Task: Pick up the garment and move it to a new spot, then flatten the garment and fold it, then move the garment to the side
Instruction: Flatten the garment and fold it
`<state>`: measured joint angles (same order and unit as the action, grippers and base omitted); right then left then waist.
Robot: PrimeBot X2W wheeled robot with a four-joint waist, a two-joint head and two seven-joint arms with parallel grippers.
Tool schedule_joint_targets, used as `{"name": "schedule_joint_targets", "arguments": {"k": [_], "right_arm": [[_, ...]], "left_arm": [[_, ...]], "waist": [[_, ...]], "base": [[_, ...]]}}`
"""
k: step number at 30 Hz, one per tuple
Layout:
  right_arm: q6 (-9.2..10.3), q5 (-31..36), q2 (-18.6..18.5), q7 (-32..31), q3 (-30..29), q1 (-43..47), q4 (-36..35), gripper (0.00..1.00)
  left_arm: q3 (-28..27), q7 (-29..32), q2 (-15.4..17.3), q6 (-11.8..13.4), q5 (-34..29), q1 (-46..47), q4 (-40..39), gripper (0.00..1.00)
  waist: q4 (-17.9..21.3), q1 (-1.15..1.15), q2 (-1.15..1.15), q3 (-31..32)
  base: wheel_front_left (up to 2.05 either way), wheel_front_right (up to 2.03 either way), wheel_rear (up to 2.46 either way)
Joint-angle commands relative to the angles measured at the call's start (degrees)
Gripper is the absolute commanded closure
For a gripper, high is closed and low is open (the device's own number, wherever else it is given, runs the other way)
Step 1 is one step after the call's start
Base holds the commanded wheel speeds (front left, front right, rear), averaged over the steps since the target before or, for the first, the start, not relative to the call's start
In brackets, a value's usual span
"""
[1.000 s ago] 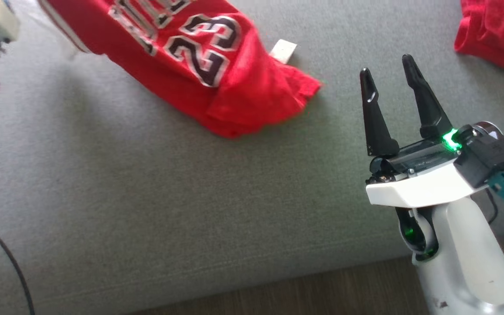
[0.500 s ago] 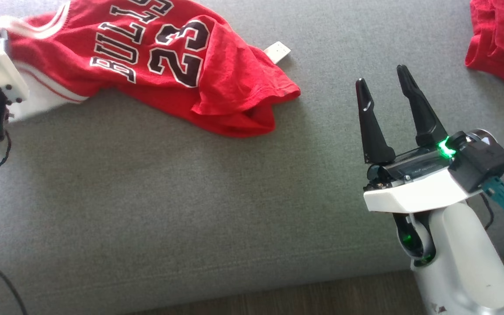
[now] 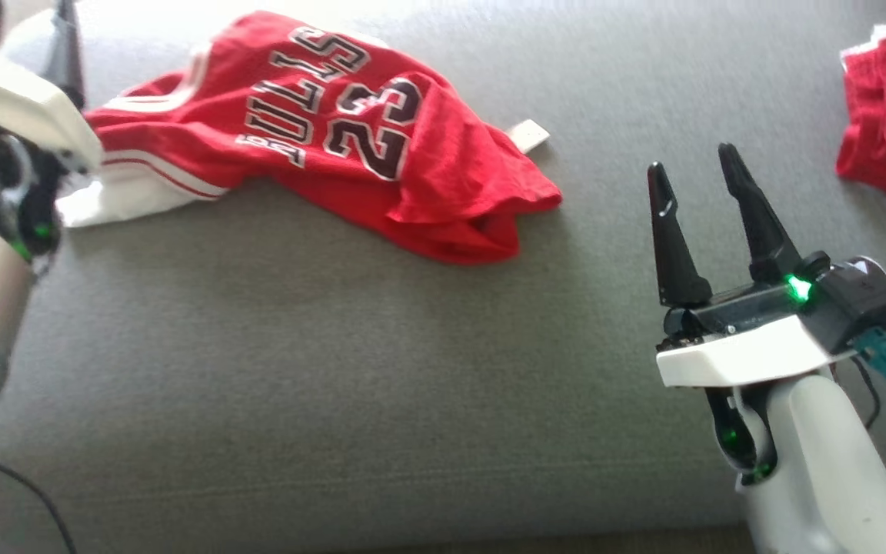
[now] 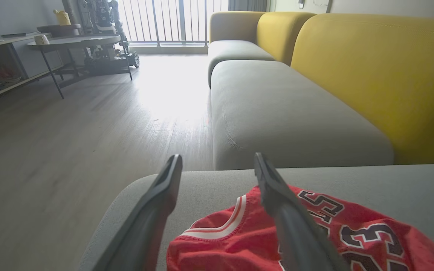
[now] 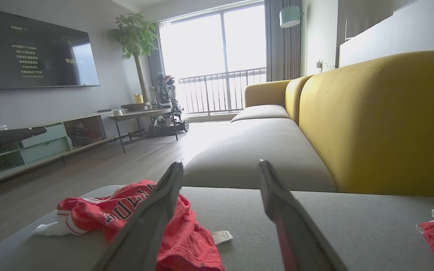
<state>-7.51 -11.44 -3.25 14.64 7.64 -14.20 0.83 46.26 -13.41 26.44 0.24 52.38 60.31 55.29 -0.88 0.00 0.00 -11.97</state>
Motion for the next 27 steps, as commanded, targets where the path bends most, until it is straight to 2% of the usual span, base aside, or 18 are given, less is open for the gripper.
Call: {"name": "schedule_joint_targets", "arguments": {"k": [1, 6, 12, 17, 18, 22, 27], "right_arm": [[0.02, 0.74, 0.37, 0.36, 0.59, 0.40, -1.46, 0.00], [0.02, 1.47, 0.37, 0.36, -1.11, 2.23, -1.29, 0.00], [0.02, 1.78, 0.37, 0.36, -1.56, 3.81, -1.33, 0.00], [0.02, 1.94, 0.37, 0.36, -1.40, 4.86, -0.65, 0.00], [0.02, 1.98, 0.37, 0.36, -1.44, 5.08, -0.50, 0.00], [0.02, 2.10, 0.37, 0.36, -1.54, 5.42, -0.23, 0.00], [0.02, 1.74, 0.37, 0.36, -1.87, 6.08, 0.22, 0.00]], "left_arm": [[-1.75, -1.00, 2.70, 0.05, -0.50, -0.46, -3.02, 0.00], [-3.40, -1.54, 3.19, 0.93, -1.54, -8.86, -14.18, 0.00], [-9.18, -1.57, 4.72, 7.97, -6.21, -22.86, -31.73, 0.00], [-14.90, -1.58, 3.59, 10.46, -8.16, -35.63, -43.37, 0.00], [-17.55, -1.58, 2.40, 11.00, -9.67, -40.04, -46.96, 0.00], [-20.42, -1.58, 0.18, 10.68, -13.09, -45.45, -50.95, 0.00], [-23.77, -1.58, -3.83, 8.39, -18.65, -51.58, -53.35, 0.00]], "waist": [[-2.34, 0.00, 0.00, 2.61], [-5.04, 0.00, 0.00, 4.84], [-7.08, 0.00, 0.00, 6.36], [-7.43, 0.00, 0.00, 7.74], [-7.49, 0.00, 0.00, 8.14], [-7.57, 0.00, 0.00, 8.50], [-7.68, 0.00, 0.00, 8.89]], "base": [[0.00, 0.00, 0.00], [0.00, 0.00, 0.00], [0.00, 0.00, 0.00], [0.00, 0.00, 0.00], [0.00, 0.00, 0.00], [0.00, 0.00, 0.00], [0.00, 0.00, 0.00]]}}
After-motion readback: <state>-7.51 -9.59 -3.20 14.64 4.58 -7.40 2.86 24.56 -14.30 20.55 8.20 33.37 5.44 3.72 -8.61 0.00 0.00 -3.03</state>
